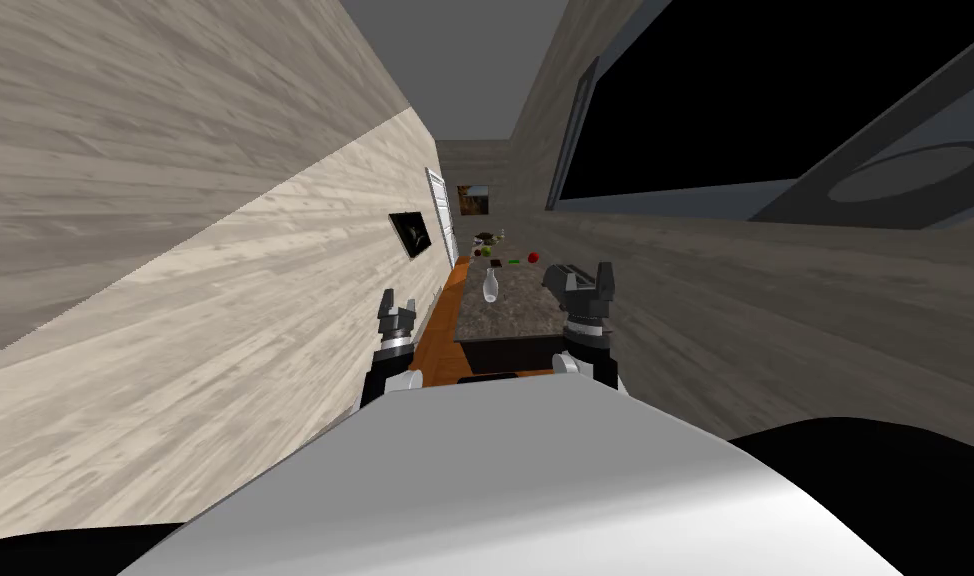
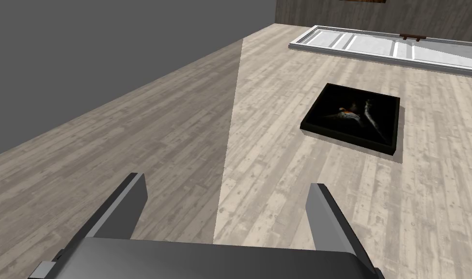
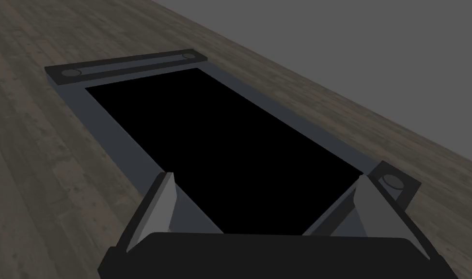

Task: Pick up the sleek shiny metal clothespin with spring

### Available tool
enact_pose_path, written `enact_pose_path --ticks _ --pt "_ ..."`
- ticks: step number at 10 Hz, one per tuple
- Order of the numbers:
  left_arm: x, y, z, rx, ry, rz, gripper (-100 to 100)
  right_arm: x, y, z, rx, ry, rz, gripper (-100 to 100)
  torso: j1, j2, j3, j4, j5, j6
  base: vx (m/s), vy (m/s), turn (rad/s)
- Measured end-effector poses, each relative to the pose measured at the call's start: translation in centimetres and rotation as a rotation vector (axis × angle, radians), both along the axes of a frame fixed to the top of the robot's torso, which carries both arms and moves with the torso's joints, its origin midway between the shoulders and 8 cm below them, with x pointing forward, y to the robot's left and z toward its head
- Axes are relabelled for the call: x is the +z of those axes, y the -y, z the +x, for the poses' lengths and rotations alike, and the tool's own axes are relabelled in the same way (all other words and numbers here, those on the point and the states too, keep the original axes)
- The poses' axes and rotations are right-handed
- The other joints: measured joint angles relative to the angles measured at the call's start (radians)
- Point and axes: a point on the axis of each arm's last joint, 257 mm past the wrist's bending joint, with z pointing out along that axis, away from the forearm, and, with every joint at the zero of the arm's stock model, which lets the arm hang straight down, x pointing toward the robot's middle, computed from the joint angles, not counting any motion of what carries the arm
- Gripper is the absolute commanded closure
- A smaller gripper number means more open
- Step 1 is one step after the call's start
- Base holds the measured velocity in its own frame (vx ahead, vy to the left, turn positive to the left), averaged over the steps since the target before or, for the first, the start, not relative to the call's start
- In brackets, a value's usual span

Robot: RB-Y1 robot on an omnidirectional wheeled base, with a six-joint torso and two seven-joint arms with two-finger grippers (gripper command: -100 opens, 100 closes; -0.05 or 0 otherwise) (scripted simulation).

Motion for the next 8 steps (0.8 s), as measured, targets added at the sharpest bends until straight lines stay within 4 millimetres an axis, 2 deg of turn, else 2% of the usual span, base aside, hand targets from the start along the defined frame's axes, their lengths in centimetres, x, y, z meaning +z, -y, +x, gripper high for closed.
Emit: enact_pose_path --ticks 4,6,8 --pt "0.0 0.0 0.0 0.0 0.0 0.0 0 -1.1 -1.9 0.2 0.036 -0.065 -0.1 -100 0.005 0.005 0.003 0.001 0.001 0.0 -0.067 0.07 0.109" --pt "0.0 0.0 0.0 0.0 0.0 0.0 0 -2.7 -3.0 0.1 0.058 -0.132 -0.159 -100 0.006 0.008 0.005 0.002 0.001 0.0 -0.126 0.111 0.22" --pt "0.0 0.0 0.0 0.0 0.0 0.0 0 -5.8 -4.2 -0.1 0.083 -0.221 -0.213 -100 0.007 0.009 0.005 0.002 0.002 0.0 -0.098 0.085 0.153"
